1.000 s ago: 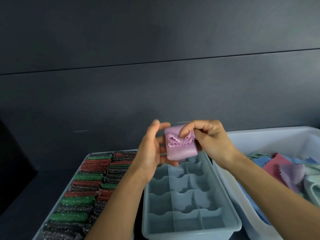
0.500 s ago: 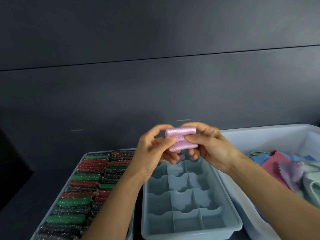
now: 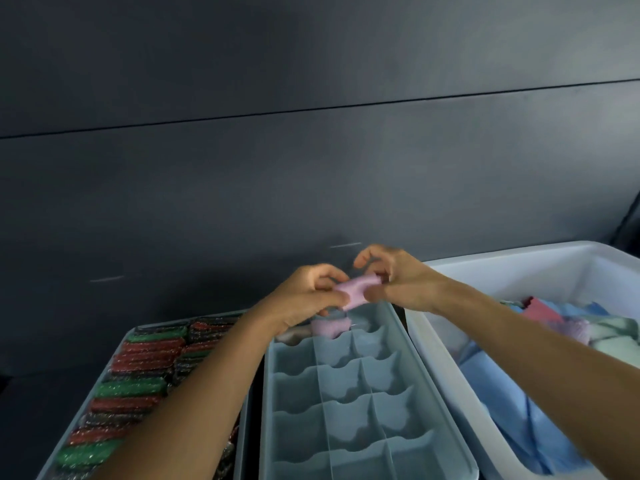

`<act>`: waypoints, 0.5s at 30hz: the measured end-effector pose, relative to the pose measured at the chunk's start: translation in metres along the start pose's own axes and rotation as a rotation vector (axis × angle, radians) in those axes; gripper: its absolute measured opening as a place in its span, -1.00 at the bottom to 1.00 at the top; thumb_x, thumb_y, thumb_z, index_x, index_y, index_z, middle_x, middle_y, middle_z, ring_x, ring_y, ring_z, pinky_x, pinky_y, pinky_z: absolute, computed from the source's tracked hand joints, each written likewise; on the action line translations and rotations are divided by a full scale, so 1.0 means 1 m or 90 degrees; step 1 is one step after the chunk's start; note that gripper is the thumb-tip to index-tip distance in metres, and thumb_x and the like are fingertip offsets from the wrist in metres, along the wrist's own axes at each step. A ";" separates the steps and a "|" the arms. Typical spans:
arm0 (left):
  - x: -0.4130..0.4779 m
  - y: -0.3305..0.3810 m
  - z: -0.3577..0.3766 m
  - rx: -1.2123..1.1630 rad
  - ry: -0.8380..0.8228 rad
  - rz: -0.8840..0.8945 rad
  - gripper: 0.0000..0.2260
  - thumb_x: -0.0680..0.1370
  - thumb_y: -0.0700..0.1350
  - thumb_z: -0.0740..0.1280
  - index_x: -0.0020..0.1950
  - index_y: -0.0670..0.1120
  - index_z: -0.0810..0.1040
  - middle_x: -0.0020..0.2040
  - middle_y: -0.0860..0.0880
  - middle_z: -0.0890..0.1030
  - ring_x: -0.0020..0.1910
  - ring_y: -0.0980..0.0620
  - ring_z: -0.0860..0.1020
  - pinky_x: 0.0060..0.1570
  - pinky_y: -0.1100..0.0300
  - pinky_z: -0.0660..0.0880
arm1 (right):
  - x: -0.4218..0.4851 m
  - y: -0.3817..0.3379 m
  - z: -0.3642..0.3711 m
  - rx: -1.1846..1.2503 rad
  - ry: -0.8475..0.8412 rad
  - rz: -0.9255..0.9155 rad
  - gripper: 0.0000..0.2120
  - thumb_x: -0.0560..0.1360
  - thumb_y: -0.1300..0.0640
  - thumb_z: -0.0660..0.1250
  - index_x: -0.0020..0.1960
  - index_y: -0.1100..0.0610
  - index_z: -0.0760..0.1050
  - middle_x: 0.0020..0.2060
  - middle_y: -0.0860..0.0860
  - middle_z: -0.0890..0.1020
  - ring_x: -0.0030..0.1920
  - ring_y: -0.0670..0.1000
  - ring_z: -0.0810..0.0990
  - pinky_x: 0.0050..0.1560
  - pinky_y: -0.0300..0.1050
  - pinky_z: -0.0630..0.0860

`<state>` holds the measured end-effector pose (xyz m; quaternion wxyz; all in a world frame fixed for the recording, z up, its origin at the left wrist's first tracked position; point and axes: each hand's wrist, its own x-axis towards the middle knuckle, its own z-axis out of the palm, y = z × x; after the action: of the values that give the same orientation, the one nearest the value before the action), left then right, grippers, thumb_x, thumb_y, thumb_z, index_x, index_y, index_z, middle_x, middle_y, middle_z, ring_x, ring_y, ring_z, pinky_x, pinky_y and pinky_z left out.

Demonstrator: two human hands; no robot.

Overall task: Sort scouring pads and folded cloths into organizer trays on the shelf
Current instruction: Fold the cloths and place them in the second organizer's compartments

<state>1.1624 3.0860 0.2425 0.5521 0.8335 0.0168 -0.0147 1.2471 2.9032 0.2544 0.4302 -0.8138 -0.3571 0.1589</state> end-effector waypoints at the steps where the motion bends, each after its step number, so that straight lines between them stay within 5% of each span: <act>1: 0.006 -0.006 0.003 0.027 -0.006 -0.006 -0.80 0.46 -0.25 0.43 0.04 -0.05 0.61 -0.17 0.01 0.70 -0.18 0.09 0.63 -0.11 0.19 0.52 | 0.005 0.007 0.001 -0.064 0.008 0.003 -0.65 0.35 0.32 0.40 -0.02 -0.05 0.44 -0.25 0.02 0.60 -0.30 -0.06 0.48 -0.23 -0.23 0.39; 4: 0.024 -0.024 0.018 0.103 0.011 -0.012 -0.80 0.41 -0.24 0.46 0.00 -0.03 0.65 -0.22 0.05 0.70 -0.26 0.15 0.62 -0.17 0.20 0.53 | 0.015 0.024 0.010 -0.304 0.045 0.000 -0.72 0.33 0.18 0.40 -0.05 -0.09 0.45 -0.18 -0.11 0.61 -0.15 -0.02 0.55 -0.06 -0.21 0.35; 10: 0.045 -0.051 0.042 0.246 0.072 0.001 -0.84 0.37 -0.01 0.41 -0.06 0.09 0.64 -0.23 0.04 0.70 -0.27 0.05 0.67 -0.18 -0.03 0.62 | 0.030 0.035 0.014 -0.608 0.008 -0.047 -0.76 0.43 -0.01 0.35 0.07 -0.04 0.43 0.01 -0.02 0.59 0.12 0.02 0.50 0.09 -0.11 0.23; 15: 0.051 -0.055 0.054 0.444 0.108 0.013 -0.83 0.47 0.01 0.43 0.05 0.09 0.66 -0.05 0.02 0.69 -0.04 -0.05 0.62 -0.09 0.08 0.56 | 0.031 0.038 0.011 -0.746 -0.052 -0.059 -0.49 0.44 -0.33 0.22 0.13 0.07 0.41 -0.05 0.05 0.56 0.08 0.08 0.50 0.02 -0.08 0.16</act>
<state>1.2106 3.0580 0.1689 0.2310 0.9702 0.0483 0.0555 1.2794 2.9178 0.2192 -0.0990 -0.8924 -0.4371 -0.0526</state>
